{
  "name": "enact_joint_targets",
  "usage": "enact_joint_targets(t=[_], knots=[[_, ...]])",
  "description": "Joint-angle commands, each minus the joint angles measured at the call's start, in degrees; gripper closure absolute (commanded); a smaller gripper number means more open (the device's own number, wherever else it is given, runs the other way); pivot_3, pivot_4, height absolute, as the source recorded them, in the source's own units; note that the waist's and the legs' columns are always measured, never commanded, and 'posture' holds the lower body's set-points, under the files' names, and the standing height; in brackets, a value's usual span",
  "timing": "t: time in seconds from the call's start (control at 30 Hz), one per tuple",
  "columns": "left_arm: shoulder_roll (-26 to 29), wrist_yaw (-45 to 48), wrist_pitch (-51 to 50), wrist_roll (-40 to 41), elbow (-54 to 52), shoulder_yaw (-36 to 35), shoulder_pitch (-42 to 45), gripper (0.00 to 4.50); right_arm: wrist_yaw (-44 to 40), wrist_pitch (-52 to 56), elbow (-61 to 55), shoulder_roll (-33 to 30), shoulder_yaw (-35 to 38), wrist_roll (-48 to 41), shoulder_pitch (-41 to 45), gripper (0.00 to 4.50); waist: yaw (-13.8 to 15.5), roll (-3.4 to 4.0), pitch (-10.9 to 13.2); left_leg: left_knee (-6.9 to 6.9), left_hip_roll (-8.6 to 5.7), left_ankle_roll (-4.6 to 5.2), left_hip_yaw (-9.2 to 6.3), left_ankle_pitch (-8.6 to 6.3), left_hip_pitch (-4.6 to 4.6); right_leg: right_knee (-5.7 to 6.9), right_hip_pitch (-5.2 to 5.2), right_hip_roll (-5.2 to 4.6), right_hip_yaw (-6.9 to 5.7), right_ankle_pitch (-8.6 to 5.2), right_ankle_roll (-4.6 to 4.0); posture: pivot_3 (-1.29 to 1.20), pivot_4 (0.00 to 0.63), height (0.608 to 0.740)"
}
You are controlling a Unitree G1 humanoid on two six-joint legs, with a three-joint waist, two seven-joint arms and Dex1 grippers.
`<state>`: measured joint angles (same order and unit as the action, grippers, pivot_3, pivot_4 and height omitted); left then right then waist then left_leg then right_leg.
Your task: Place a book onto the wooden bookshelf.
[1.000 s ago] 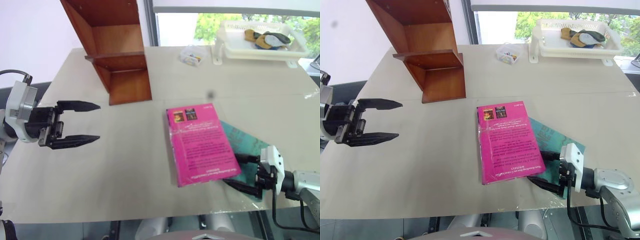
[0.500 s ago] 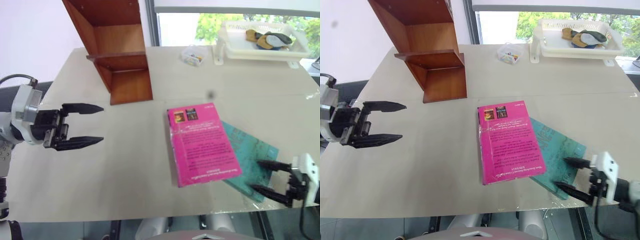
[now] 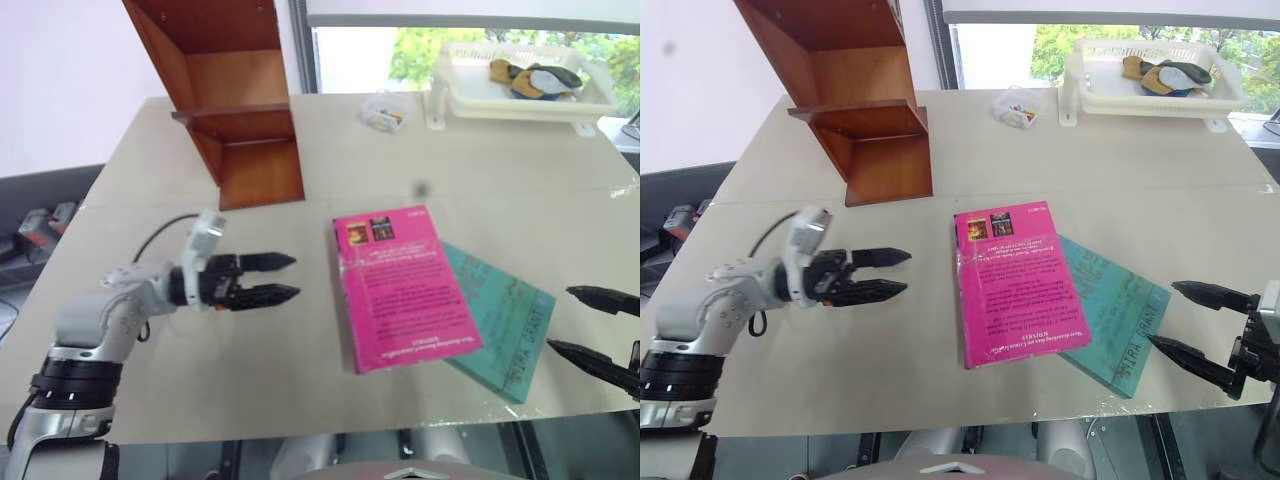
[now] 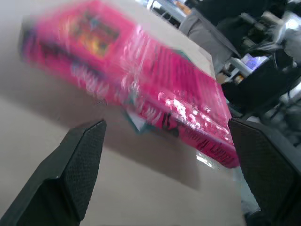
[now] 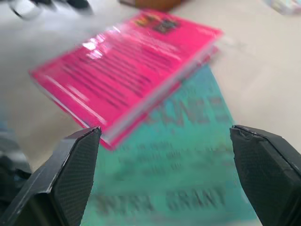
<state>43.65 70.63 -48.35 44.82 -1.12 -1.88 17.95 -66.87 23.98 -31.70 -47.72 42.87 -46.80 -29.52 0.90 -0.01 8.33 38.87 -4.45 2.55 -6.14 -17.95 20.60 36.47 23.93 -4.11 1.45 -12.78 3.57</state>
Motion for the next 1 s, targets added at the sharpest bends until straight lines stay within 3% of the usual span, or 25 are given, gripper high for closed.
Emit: enact_joint_targets(t=[0.03,0.3,0.57,0.77,0.87,1.0], knots=[[-3.4,-3.4,-10.3,5.4,1.8,-0.1,3.5,0.06,1.9,2.2,-4.0,-0.8,3.5,-3.4,0.3,0.00,0.0,-0.04,0.0,0.04,0.00,0.00,-0.03,0.00,0.02,0.01,0.00,0.00,-0.01,0.00,0.00,0.00,0.150,0.740],[-16.0,-13.7,-30.4,12.1,12.8,-2.8,9.2,0.06,3.1,4.5,-6.0,-1.4,6.3,-5.3,0.3,0.00,-0.2,-0.11,0.0,0.25,-0.06,0.00,-0.05,0.00,0.04,0.13,0.00,0.02,-0.16,0.00,0.01,0.00,0.150,0.740],[-26.2,-22.7,-35.0,12.4,25.3,-10.3,13.5,0.06,2.8,4.7,-7.0,-0.2,8.9,-5.3,-2.5,0.00,0.2,-0.15,-0.1,0.36,-0.10,-0.01,-0.07,0.01,0.02,0.22,-0.04,-0.02,-0.14,-0.01,0.01,0.00,0.150,0.740],[-29.1,-25.4,-36.8,13.1,27.8,-15.3,15.6,0.06,2.9,4.6,-7.8,0.4,9.9,-5.2,-3.9,0.00,0.1,-0.15,-0.1,0.36,-0.12,-0.02,-0.07,0.01,0.01,0.24,-0.04,-0.04,-0.05,-0.01,0.01,0.00,0.150,0.740],[-29.3,-25.2,-38.1,13.1,28.3,-15.9,16.1,0.85,3.0,4.5,-7.8,0.5,9.9,-5.1,-4.0,0.00,0.1,-0.14,-0.1,0.37,-0.13,-0.03,-0.07,0.01,0.01,0.25,-0.04,-0.05,-0.03,-0.01,0.01,0.00,0.150,0.740],[-29.3,-25.5,-39.5,13.0,27.6,-16.6,16.2,2.81,3.0,4.3,-7.5,0.4,9.7,-4.8,-3.9,0.00,0.1,-0.14,-0.1,0.36,-0.13,-0.03,-0.07,0.01,0.00,0.26,-0.04,-0.05,-0.01,-0.01,0.02,0.00,0.150,0.740]])
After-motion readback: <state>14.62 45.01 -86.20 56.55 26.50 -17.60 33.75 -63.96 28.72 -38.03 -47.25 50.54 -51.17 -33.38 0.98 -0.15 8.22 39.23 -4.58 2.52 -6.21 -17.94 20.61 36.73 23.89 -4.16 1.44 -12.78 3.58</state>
